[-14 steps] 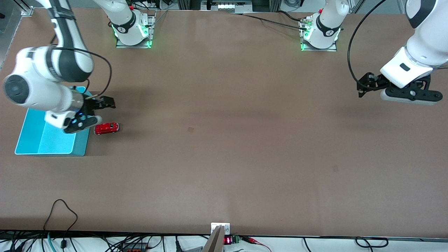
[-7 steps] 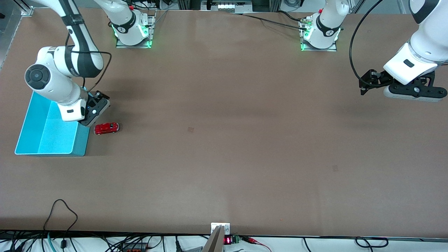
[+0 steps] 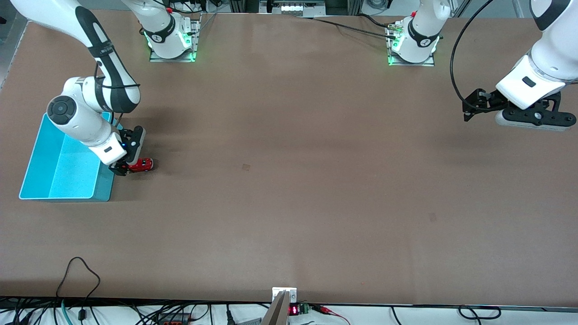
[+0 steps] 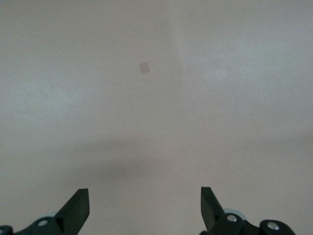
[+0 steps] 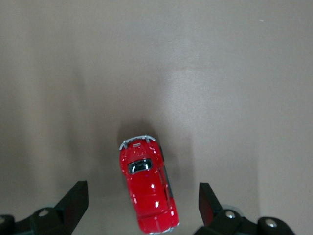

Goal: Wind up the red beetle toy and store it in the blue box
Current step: 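Lower the right gripper onto the red car and close it, then lift the car with the right gripper and carry it over the box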

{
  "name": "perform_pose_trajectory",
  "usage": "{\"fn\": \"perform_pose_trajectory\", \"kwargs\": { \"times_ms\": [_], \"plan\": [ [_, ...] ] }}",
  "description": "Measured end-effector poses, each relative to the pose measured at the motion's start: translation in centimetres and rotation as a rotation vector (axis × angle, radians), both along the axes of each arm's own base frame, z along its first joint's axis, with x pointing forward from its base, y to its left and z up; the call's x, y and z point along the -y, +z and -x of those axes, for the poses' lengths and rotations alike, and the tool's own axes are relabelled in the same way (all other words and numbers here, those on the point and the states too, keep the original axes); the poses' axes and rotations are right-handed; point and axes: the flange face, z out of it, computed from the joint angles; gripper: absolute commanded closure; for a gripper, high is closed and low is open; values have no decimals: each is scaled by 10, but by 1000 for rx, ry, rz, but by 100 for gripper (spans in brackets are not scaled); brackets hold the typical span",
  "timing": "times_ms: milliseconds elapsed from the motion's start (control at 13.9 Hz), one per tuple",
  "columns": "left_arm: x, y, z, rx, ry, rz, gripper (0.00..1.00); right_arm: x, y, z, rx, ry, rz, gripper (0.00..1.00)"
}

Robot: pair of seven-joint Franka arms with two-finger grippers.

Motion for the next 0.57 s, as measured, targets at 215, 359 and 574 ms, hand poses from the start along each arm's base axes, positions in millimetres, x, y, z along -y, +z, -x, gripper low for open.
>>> {"fn": "perform_pose_trajectory", "kwargs": {
  "times_ms": [215,359,574],
  "plan": [
    [-6,0,0,-3,11,1,0,8,-13,1,3,29,8,0],
    [-5,0,0,-3,10,1,0,13,-23,2,8,34,9,0],
    [-4,0,0,-3,8,1,0,20,-43,5,2,24,-3,0]
  ]
}}
